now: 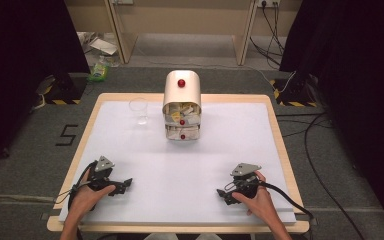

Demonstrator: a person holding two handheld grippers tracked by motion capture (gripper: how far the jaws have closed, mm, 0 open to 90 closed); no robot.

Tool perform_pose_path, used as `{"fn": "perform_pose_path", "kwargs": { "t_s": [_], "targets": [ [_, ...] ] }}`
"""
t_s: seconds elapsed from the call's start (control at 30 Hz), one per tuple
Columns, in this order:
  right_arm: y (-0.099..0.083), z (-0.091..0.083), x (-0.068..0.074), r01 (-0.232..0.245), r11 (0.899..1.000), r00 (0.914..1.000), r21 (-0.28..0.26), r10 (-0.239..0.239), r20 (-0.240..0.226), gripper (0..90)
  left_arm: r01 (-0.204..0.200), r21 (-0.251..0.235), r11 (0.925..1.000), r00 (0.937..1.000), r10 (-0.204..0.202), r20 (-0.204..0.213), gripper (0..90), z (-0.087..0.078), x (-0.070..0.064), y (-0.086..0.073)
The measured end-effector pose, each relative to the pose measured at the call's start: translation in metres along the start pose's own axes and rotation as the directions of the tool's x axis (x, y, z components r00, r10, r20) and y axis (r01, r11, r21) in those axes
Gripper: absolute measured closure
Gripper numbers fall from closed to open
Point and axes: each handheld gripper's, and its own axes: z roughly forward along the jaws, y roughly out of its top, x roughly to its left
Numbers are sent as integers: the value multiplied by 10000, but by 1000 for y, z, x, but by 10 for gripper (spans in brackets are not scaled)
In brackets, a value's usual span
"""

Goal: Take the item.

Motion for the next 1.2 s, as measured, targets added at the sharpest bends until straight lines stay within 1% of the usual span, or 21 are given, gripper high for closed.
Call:
{"fn": "perform_pose_path", "kwargs": {
  "t_s": [0.27, 0.33, 0.37, 0.4, 0.43, 0.47, 0.5, 0.53, 0.57, 0.6, 0.7, 0.73, 0.83, 0.87, 0.9, 1.0, 1.03, 1.07, 1.1, 1.17, 1.2],
  "targets": [
    [0, 0, 0, -6, 10000, 10000, -4, 6, 0, 4, 85, -54, 9999, 10000, -85, -14, 10, -1, 1, 0],
    [0, 0, 0, -7, 10000, 10000, -4, 7, -3, 4, 150, -137, 9998, 9998, -152, -108, 48, -2, 1, 0],
    [0, 0, 0, -6, 10000, 10000, -5, 6, -1, 4, 155, -133, 9998, 9997, -158, -169, 48, -2, 1, 1],
    [0, 0, 0, -6, 10000, 10000, -8, 6, -3, 4, 33, -213, 9998, 9998, -37, -203, 100, -3, 0, 2],
    [0, 0, 0, -6, 10000, 10000, -8, 6, -3, 4, 33, -213, 9998, 9998, -37, -203, 160, -3, 0, 2],
    [0, 0, 0, -1, 10000, 10000, -3, 1, -5, 4, -158, -359, 9992, 9998, 152, -143, 183, -5, -3, 5],
    [0, 0, 0, -1, 10000, 10000, -3, 1, -5, 4, -158, -359, 9992, 9998, 152, -143, 136, -5, -3, 5],
    [0, 0, 0, -5, 10000, 10000, -3, 5, 1, 4, -293, -516, 9982, 9995, 284, -170, 137, -7, -7, 9],
    [0, 0, 0, -5, 10000, 10000, -3, 5, 1, 4, -293, -516, 9982, 9995, 284, -170, 172, -7, -7, 9],
    [0, 0, 0, -4, 10000, 10000, -3, 4, 3, 4, -353, -634, 9974, 9994, 348, -90, 137, -9, -10, 12],
    [0, 0, 0, 3, 10000, 10000, -2, -3, 3, 4, -498, -1022, 9935, 9987, 501, 0, 158, -13, -17, 20],
    [0, 0, 0, -2, 10000, 10000, 2, 2, 1, 4, -515, -1077, 9928, 9986, 521, 30, 145, -14, -20, 23],
    [0, 0, 0, 1, 10000, 10000, -3, -1, 1, 4, -752, -1470, 9863, 9962, 807, 316, 150, -15, -28, 34],
    [0, 0, 0, 0, 10000, 10000, -3, 0, 0, 4, -753, -1866, 9795, 9941, 884, 628, 149, -16, -34, 43],
    [0, 0, 0, 0, 10000, 10000, -3, 0, 0, 4, -753, -1866, 9795, 9941, 884, 628, 150, -16, -34, 43],
    [0, 0, 0, 4, 10000, 10000, -1, -4, 0, 4, -1117, -2167, 9698, 9887, 1304, 742, 150, -14, -43, 58],
    [0, 0, 0, 2, 10000, 10000, -2, -2, 0, 4, -1240, -2278, 9658, 9860, 1457, 809, 150, -14, -46, 64],
    [0, 0, 0, -1, 10000, 10000, 2, 1, -1, 4, -1365, -2481, 9591, 9823, 1636, 917, 150, -14, -50, 74],
    [0, 0, 0, -1, 10000, 10000, 2, 1, -1, 4, -1365, -2481, 9591, 9823, 1636, 917, 150, -14, -50, 74],
    [0, 0, 0, -4, 10000, 10000, -1, 4, -6, 4, -1504, -2790, 9484, 9763, 1869, 1092, 150, -17, -55, 87],
    [0, 0, 0, 0, 10000, 10000, 0, 0, -1, 4, -1664, -2926, 9417, 9718, 2069, 1132, 150, -19, -59, 96]
  ]
}}
